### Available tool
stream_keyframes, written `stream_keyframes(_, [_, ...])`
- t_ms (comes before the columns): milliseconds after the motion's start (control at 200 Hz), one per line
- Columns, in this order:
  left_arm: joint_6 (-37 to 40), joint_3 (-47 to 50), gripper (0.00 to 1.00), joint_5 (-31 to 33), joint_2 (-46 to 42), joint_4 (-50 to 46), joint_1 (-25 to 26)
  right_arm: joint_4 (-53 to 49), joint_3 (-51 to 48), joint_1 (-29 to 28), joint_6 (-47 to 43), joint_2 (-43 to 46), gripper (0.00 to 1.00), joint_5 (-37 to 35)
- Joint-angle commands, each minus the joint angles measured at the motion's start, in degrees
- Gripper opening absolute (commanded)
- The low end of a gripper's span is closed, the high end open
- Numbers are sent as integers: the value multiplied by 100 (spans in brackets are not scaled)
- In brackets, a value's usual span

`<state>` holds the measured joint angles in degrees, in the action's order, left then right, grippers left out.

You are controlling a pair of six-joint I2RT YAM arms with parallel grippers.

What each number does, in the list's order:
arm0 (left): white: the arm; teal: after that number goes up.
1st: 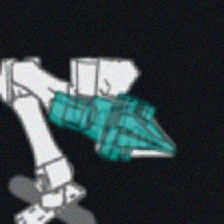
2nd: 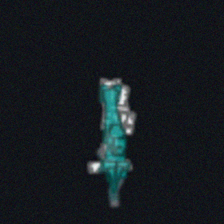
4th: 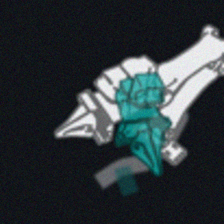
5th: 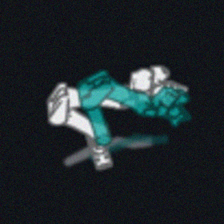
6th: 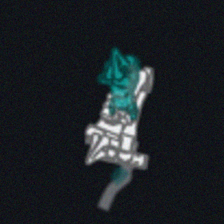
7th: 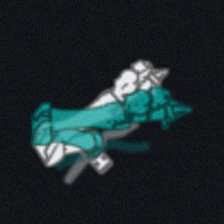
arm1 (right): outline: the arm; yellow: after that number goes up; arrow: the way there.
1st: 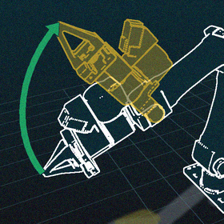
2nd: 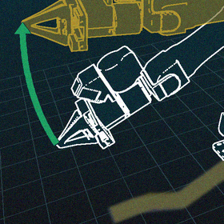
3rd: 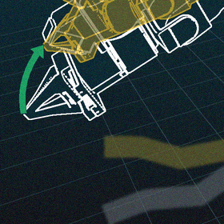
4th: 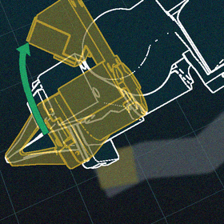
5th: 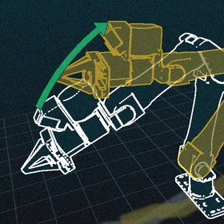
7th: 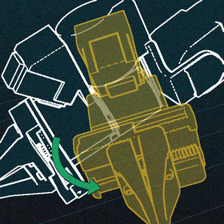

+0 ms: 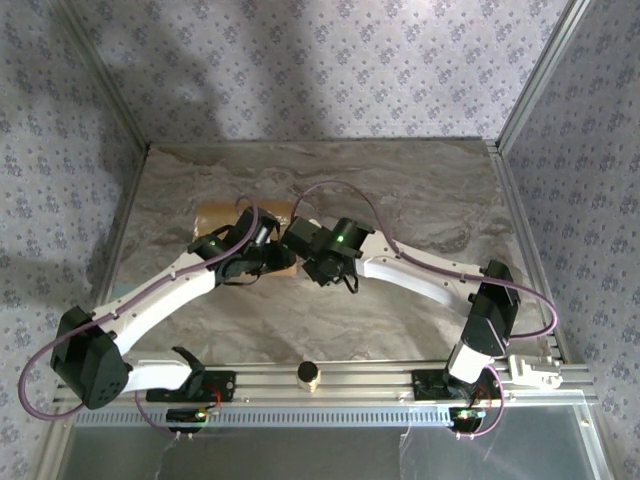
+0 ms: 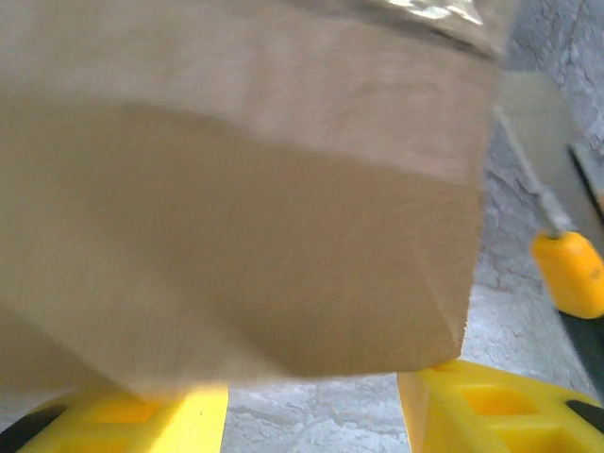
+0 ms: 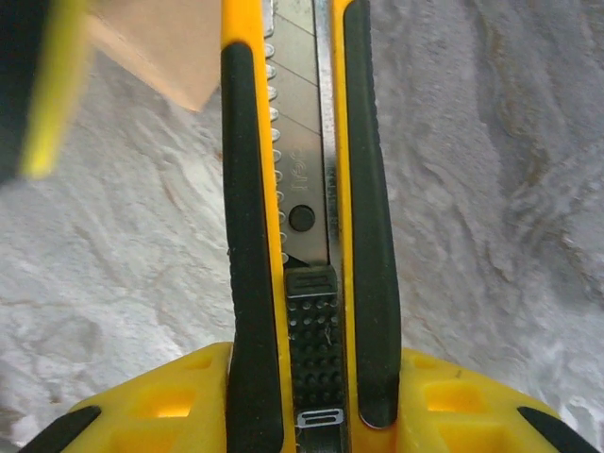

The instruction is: Unpack the express box

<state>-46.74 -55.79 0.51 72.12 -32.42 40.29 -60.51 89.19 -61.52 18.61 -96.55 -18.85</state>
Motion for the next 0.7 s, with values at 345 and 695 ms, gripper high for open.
stream_keyframes(345, [297, -313, 51, 16, -77, 237, -63, -522, -256, 57, -128, 201, 0, 493])
stream_keyframes(695, [505, -578, 53, -80, -541, -871, -284, -544, -349, 282, -7, 295, 0, 337])
